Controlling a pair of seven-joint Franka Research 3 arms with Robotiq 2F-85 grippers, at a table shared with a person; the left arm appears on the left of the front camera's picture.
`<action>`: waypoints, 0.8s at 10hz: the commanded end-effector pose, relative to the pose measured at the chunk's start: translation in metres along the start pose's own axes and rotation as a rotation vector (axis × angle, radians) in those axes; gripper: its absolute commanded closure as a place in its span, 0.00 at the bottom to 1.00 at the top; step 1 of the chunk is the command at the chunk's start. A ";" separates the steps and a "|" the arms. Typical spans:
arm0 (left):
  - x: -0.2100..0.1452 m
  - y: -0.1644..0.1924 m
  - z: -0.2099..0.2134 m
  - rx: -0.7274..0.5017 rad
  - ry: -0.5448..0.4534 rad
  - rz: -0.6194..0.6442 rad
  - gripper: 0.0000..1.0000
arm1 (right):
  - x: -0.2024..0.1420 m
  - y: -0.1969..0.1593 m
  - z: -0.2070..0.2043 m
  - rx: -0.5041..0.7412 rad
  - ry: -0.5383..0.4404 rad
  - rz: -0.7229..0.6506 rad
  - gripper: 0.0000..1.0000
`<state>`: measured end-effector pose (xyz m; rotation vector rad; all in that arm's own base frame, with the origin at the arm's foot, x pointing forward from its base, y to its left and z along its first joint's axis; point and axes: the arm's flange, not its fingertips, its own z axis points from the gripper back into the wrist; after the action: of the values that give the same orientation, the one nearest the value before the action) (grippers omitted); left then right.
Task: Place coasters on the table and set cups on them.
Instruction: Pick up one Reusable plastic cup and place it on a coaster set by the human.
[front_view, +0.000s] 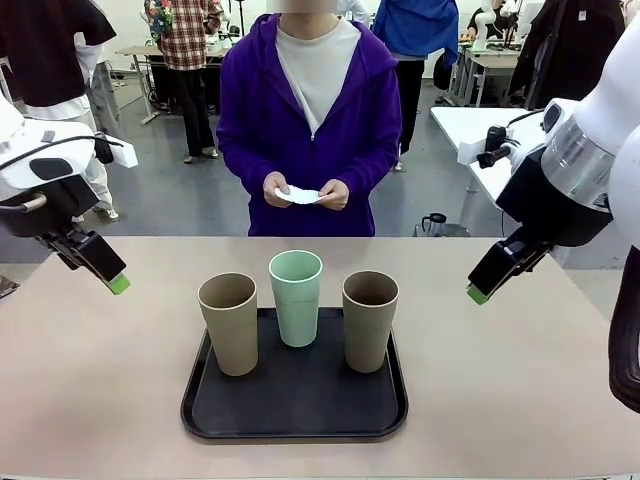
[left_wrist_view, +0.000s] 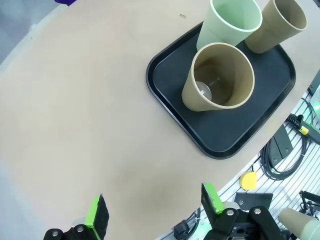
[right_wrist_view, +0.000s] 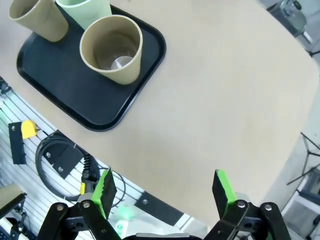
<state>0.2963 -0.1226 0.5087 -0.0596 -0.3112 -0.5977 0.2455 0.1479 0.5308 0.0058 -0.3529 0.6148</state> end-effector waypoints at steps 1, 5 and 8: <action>0.005 0.006 -0.015 0.001 0.021 0.003 0.00 | 0.003 -0.008 -0.005 -0.015 -0.001 -0.004 0.00; 0.003 0.046 -0.011 -0.456 -0.090 0.190 0.00 | -0.025 -0.040 -0.024 0.673 -0.128 -0.419 0.00; -0.006 0.101 -0.010 -1.032 -0.285 0.285 0.00 | -0.065 -0.110 -0.051 1.131 -0.312 -0.793 0.00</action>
<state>0.3398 -0.0441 0.5016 -0.8157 -0.3021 -0.4754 0.2914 0.0472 0.5208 0.7724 -0.2624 0.3002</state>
